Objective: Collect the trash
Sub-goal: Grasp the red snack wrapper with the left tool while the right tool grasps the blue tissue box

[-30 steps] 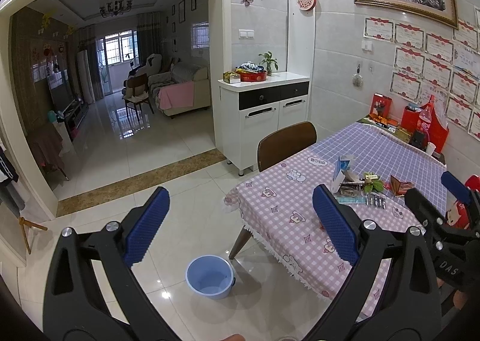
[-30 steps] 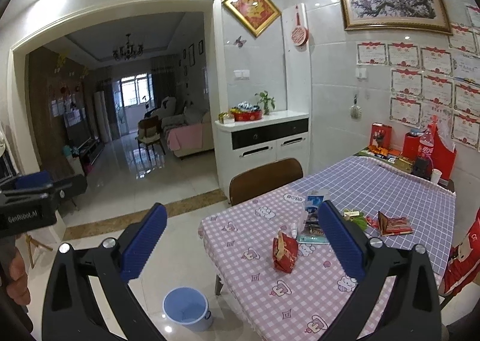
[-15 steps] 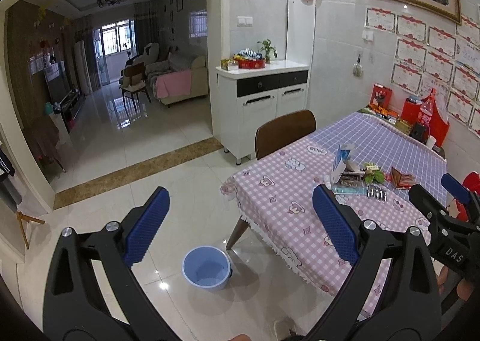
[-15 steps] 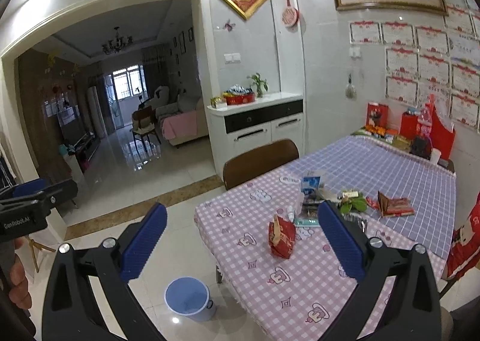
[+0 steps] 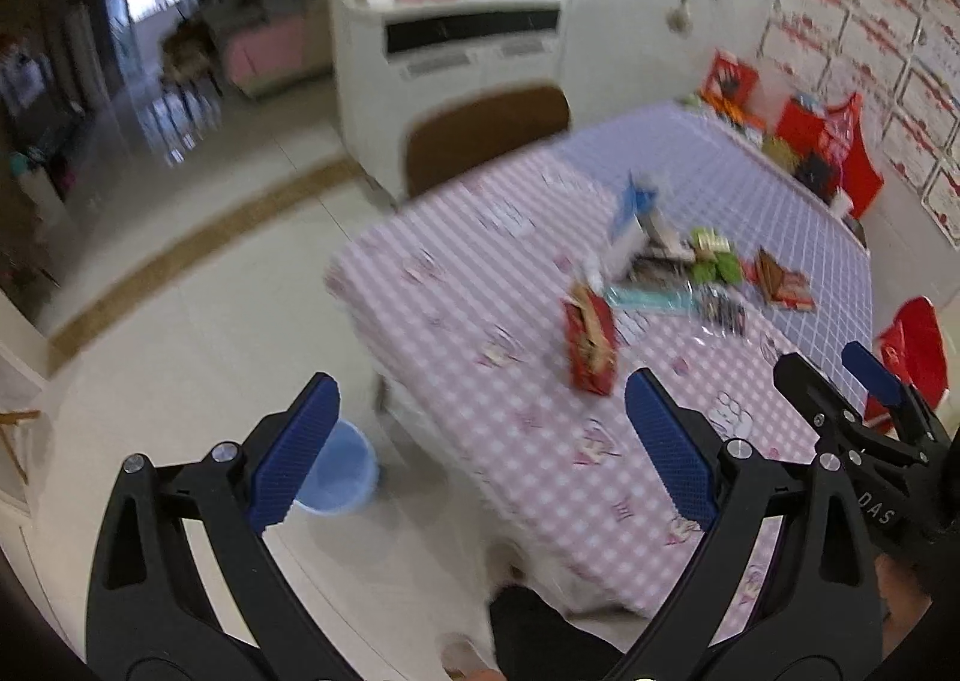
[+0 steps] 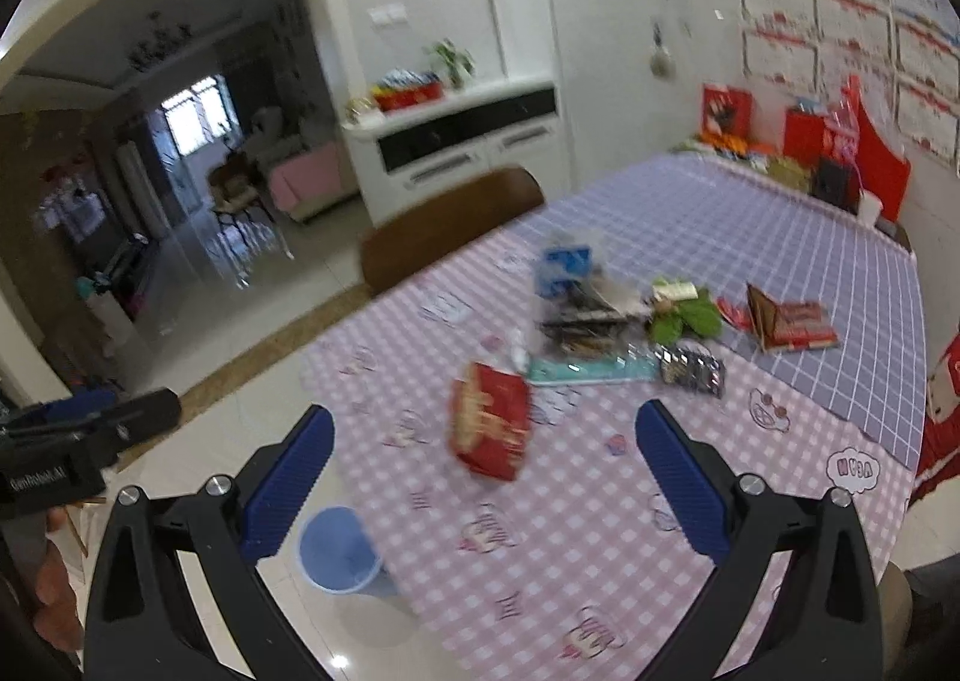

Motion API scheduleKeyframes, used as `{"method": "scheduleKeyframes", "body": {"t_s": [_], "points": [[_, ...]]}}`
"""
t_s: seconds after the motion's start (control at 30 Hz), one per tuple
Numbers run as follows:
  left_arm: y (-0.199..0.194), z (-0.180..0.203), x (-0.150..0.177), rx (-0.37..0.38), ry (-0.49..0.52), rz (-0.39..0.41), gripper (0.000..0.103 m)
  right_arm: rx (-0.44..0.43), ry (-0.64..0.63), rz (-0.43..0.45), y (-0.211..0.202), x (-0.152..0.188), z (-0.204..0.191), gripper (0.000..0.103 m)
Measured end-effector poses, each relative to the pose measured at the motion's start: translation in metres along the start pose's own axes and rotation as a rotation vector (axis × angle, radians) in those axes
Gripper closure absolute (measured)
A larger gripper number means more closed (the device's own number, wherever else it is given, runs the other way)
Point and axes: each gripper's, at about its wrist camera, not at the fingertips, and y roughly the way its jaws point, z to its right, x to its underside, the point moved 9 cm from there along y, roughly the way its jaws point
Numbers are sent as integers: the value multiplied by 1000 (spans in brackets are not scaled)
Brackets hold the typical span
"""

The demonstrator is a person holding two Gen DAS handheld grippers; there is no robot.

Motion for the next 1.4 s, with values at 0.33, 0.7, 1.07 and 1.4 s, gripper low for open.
{"method": "scheduleKeyframes", "body": {"t_s": [0.33, 0.7, 1.07, 1.4], "points": [[182, 69, -3, 50, 26, -297, 9, 65, 119, -192, 119, -4, 88, 9], [267, 84, 15, 117, -6, -497, 30, 34, 116, -233, 197, -34, 97, 9], [231, 72, -31, 220, -98, -375, 73, -24, 135, -183, 238, -85, 78, 11], [184, 14, -66, 187, -181, -243, 73, -9, 120, -316, 292, -88, 56, 92]]}}
